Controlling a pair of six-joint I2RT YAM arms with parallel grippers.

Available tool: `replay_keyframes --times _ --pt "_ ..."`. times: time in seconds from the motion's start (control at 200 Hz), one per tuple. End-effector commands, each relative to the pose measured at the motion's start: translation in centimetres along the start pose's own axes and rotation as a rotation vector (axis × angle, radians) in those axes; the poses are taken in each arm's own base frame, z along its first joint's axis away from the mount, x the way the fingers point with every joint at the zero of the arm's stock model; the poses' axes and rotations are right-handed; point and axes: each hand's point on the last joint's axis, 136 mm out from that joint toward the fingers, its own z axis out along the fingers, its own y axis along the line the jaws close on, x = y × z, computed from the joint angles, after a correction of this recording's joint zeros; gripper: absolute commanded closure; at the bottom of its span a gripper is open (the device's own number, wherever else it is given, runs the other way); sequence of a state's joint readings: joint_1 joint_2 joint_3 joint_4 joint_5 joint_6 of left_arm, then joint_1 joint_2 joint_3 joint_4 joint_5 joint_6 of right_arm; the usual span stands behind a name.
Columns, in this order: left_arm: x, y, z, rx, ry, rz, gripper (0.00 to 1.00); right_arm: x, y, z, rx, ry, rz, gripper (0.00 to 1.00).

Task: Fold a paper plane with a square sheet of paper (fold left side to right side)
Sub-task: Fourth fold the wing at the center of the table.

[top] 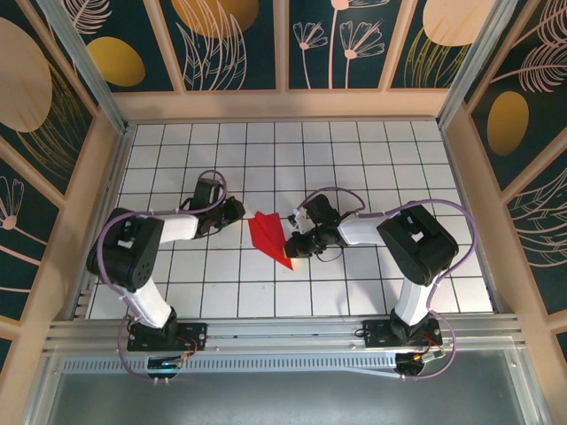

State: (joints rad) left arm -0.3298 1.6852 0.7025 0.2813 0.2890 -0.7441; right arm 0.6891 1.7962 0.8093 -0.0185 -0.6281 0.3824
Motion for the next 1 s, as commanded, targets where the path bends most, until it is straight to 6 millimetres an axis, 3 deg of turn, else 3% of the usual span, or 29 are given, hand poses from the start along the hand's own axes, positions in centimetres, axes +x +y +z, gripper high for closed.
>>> replay_keyframes --times 0.0,0.2,0.44,0.621,0.991 --pt "0.7 -3.1 -1.6 0.134 -0.012 0.056 0.88 7.5 -7.9 0.7 0.310 0.196 0.181 1.00" --pt "4.9 -7.1 -0.9 0.237 0.078 0.104 0.89 7.7 -8.2 0.8 0.319 0.199 0.189 1.00" --pt "5.2 -7.3 1.0 0.237 0.097 0.099 0.88 8.0 -8.7 0.8 0.343 0.210 0.188 1.00" --pt "5.5 -4.9 2.9 0.123 0.115 0.119 0.88 7.9 -8.7 0.8 0.347 0.210 0.188 1.00" --pt "5.2 -1.2 3.9 -0.026 0.083 0.112 0.87 8.5 -9.3 0.5 0.379 0.231 0.184 1.00"
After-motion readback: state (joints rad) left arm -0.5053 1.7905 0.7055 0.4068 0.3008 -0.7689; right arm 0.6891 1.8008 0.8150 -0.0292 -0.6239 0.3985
